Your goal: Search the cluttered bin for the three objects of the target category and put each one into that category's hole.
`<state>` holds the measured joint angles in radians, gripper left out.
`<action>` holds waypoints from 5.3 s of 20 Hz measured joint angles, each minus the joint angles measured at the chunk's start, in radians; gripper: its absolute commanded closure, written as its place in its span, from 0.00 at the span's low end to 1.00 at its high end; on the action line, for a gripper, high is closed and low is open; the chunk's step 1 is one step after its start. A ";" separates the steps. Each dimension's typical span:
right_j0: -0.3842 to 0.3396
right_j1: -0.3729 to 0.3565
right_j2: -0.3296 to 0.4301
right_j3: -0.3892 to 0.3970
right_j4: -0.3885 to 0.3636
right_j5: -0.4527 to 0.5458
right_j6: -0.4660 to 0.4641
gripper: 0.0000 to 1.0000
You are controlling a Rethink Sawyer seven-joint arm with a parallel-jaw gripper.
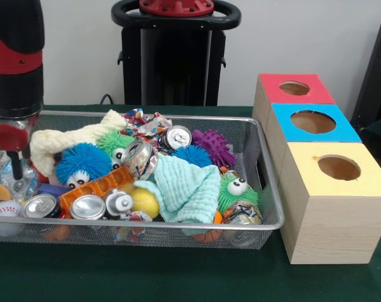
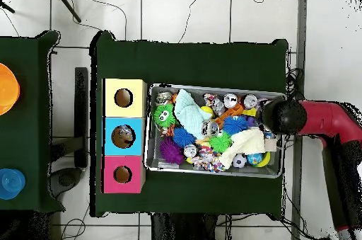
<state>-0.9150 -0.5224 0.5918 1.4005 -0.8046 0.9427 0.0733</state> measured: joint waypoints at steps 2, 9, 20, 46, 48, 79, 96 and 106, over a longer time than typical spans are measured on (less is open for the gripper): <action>0.019 -0.011 0.000 -0.001 0.019 0.028 0.000 0.00; 0.053 -0.038 0.000 -0.017 0.059 0.091 0.000 0.00; 0.032 -0.044 0.000 -0.026 0.064 0.097 0.000 0.00; -0.006 0.065 -0.013 -0.048 0.027 0.087 0.000 0.00; -0.008 0.066 -0.013 -0.048 0.019 0.074 0.000 0.00; -0.013 0.074 -0.031 -0.048 -0.001 -0.035 0.000 0.00; 0.010 0.086 -0.058 -0.075 0.000 -0.034 0.000 0.00; 0.010 0.086 -0.058 -0.081 0.000 -0.034 0.000 1.00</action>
<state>-0.9047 -0.4367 0.5337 1.3198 -0.8048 0.9090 0.0733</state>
